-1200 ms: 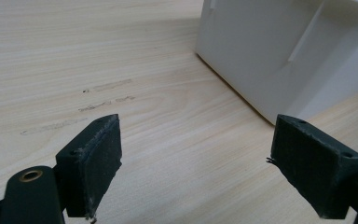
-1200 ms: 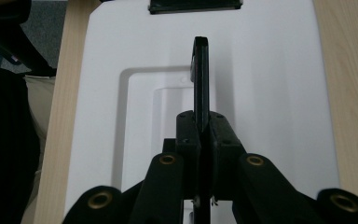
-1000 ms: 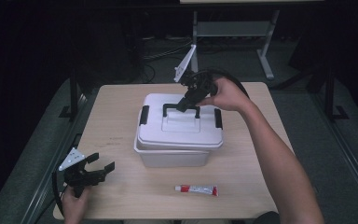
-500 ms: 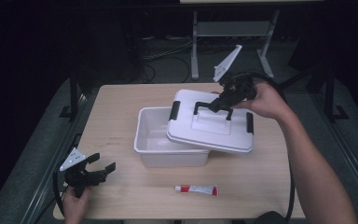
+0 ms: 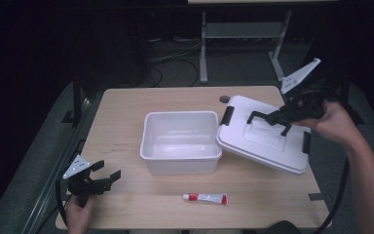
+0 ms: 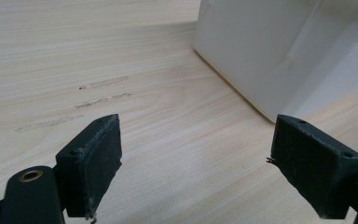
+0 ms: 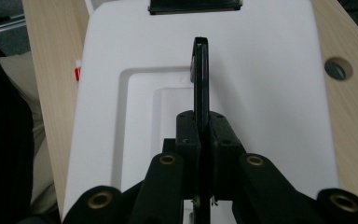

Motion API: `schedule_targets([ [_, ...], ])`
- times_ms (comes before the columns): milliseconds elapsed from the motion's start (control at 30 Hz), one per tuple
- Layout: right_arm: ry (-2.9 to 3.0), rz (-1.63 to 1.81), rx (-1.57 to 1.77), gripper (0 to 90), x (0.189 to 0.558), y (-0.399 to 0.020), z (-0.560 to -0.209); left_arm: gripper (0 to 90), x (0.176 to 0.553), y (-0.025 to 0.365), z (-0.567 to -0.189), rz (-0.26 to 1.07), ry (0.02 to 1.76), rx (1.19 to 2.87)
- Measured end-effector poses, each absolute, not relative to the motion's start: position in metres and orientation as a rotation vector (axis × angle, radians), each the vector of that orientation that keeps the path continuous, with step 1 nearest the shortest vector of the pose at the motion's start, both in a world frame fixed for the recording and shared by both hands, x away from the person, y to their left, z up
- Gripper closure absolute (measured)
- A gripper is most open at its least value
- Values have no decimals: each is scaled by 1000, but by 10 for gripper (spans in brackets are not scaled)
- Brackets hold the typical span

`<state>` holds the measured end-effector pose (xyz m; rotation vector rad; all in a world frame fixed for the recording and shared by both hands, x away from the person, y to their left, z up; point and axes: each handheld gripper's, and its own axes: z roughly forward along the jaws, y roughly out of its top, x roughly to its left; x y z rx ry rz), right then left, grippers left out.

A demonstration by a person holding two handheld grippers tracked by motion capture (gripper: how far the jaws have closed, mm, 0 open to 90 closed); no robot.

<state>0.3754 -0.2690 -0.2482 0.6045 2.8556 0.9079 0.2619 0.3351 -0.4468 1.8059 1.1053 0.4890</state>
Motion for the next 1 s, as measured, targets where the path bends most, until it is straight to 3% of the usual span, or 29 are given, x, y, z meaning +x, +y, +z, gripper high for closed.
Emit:
schedule_targets([
  [167,2823,908,724,841,359,-309,-270,155,261,333,-447,490,1109,1805],
  [367,2814,933,818,840,350,-329,-303,155,260,332,-447,486,1107,1805],
  [733,2864,905,869,841,357,-319,-369,155,259,335,-447,491,1114,1800],
  [1000,2885,878,879,840,367,-305,-392,155,259,339,-447,491,1122,1785],
])
